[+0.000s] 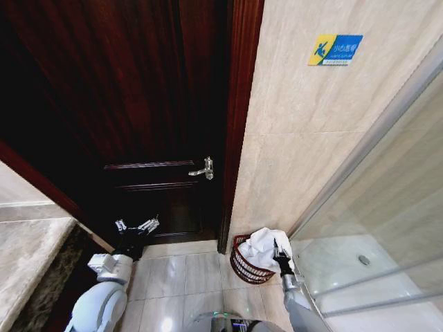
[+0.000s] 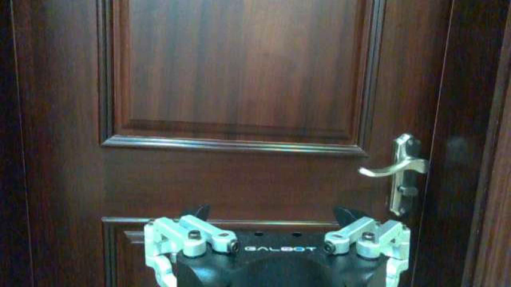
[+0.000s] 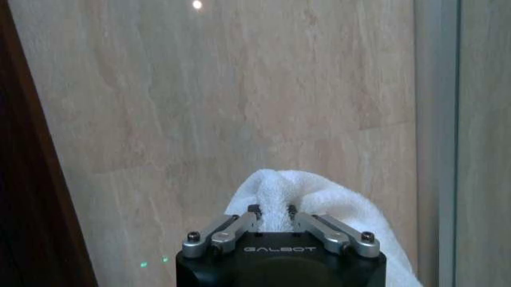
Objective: Discard the used towel into the hamper.
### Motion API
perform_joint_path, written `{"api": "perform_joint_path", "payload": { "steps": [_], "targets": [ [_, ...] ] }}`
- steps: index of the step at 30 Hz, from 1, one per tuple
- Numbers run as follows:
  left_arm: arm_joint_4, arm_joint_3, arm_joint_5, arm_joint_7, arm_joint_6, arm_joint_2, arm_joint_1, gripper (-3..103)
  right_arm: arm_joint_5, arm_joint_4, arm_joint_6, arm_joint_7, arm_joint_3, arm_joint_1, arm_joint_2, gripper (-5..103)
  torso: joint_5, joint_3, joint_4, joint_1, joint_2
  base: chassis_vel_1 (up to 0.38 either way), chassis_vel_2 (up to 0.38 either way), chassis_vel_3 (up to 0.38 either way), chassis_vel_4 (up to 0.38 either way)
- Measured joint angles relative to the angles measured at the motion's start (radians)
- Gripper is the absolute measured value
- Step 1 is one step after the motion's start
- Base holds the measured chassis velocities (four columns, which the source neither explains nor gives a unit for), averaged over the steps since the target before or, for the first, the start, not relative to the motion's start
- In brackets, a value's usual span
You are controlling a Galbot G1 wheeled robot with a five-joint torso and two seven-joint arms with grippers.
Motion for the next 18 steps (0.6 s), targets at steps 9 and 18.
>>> {"api": "perform_joint_path", "payload": {
  "steps": [9,18],
  "targets": [
    [0.0,0.0,0.0,0.0,0.0,0.0,0.0,100,-0.048,-0.045,-0.054,-0.031,0.026,0.019,-0.001,8,0.0,0.0,0.0,0.0,0.0,0.0,0.0,0.0,0.0],
    [0.0,0.0,0.0,0.0,0.0,0.0,0.0,100,-0.079,-0.071,-0.094,-0.064,0.045,0.027,-0.011,8,0.0,0.0,0.0,0.0,0.0,0.0,0.0,0.0,0.0]
  ]
}}
